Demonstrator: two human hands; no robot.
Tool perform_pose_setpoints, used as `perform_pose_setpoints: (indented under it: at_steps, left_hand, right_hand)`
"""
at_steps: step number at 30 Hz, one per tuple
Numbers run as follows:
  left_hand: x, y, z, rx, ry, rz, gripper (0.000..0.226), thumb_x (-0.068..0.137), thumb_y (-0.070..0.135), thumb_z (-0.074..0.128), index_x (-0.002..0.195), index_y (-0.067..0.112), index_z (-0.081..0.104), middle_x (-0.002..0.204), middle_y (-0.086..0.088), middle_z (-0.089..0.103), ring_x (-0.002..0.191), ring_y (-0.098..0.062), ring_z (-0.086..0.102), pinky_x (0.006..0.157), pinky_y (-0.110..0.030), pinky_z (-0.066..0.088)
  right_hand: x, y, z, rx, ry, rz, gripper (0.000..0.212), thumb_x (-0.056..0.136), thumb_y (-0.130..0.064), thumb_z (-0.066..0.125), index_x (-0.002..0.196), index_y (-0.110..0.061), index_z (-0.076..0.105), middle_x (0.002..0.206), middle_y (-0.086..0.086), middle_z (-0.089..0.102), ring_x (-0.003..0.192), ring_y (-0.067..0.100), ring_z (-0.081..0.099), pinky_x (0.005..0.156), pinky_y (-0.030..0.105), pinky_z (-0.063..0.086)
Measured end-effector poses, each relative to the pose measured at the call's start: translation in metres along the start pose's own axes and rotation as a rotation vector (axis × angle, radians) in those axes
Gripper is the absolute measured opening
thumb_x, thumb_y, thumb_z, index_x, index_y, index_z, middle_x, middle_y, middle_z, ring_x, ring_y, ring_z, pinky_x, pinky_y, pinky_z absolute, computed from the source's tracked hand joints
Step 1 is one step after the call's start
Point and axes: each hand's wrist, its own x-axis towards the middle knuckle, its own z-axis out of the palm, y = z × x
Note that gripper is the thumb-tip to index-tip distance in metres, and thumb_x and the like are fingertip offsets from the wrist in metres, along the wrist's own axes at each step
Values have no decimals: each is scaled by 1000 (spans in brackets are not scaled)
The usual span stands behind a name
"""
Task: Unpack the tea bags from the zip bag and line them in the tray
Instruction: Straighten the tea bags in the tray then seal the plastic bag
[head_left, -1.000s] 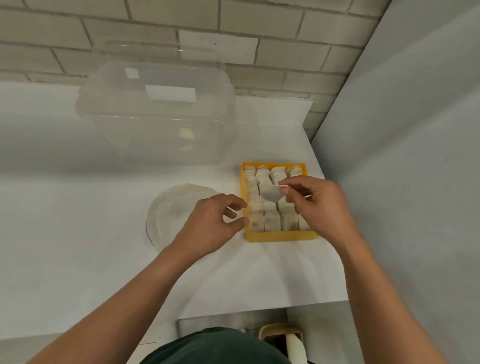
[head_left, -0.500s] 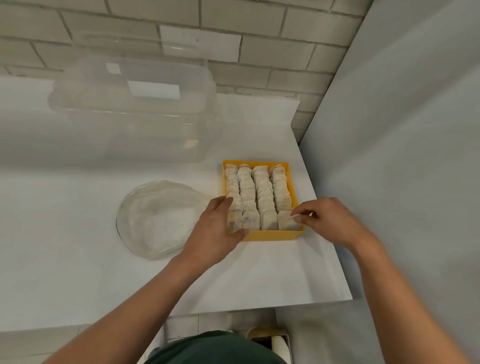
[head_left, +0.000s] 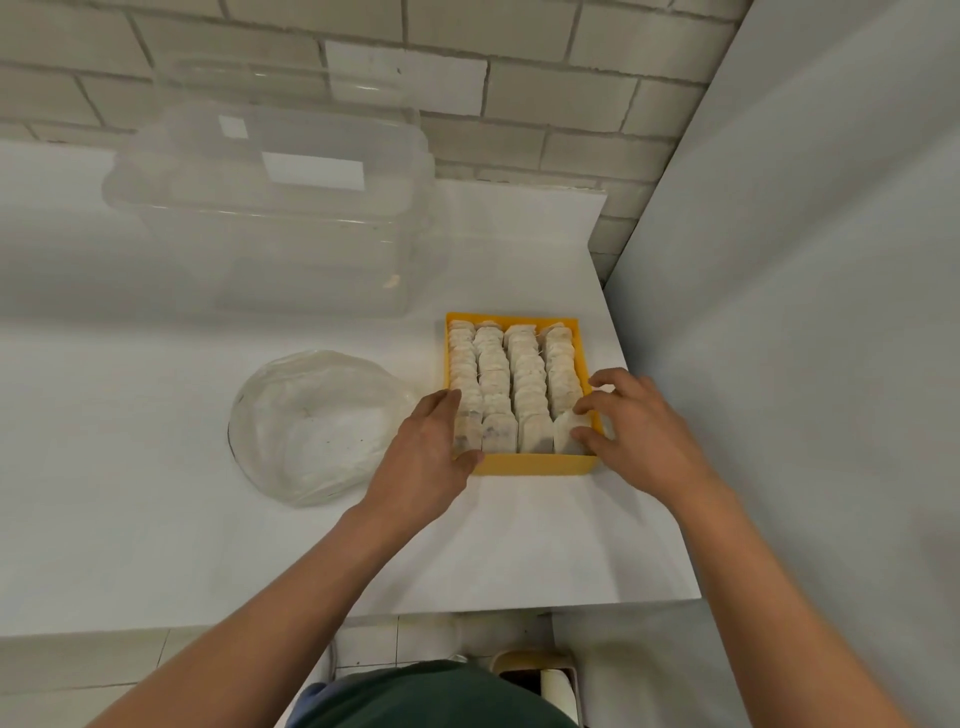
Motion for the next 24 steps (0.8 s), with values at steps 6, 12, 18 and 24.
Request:
perform_pose_setpoints:
  at_steps: [6, 12, 18, 24]
  left_hand:
    - [2, 0, 1, -3, -11, -6, 77, 95, 25, 73, 159, 9, 33, 163, -7, 38, 146, -26, 42, 116, -30, 33]
    - [5, -1, 1, 13, -16, 0, 77, 94, 27, 73, 159, 9, 34, 161, -7, 40, 145, -26, 43, 115, -32, 36]
    - [6, 0, 2, 26, -30, -7, 81, 96, 27, 71, 161, 9, 26, 166, -7, 31, 150, -25, 36, 117, -31, 33]
    - [14, 6, 0, 68, -93, -18, 88, 98, 24, 66, 165, 12, 9, 159, -11, 41, 139, -30, 47, 105, -35, 42]
  right_hand:
    - [4, -2, 5, -31, -142, 76, 29, 100, -49, 56, 118, -36, 74, 156, -10, 35, 139, 20, 30, 97, 44, 51]
    - [0, 0, 7, 105, -178, 118, 32, 102, -51, 51, 122, -37, 72, 160, -8, 33, 146, 24, 26, 110, 45, 41]
    - [-30, 2, 24, 675, -91, 206, 118, 70, -69, 80, 161, -43, 10, 163, -21, 27, 138, 7, 44, 112, 42, 46]
    - [-30, 0, 48, 580, -142, 131, 107, 85, -76, 59, 162, -38, -6, 168, -16, 21, 150, 13, 33, 121, 38, 34]
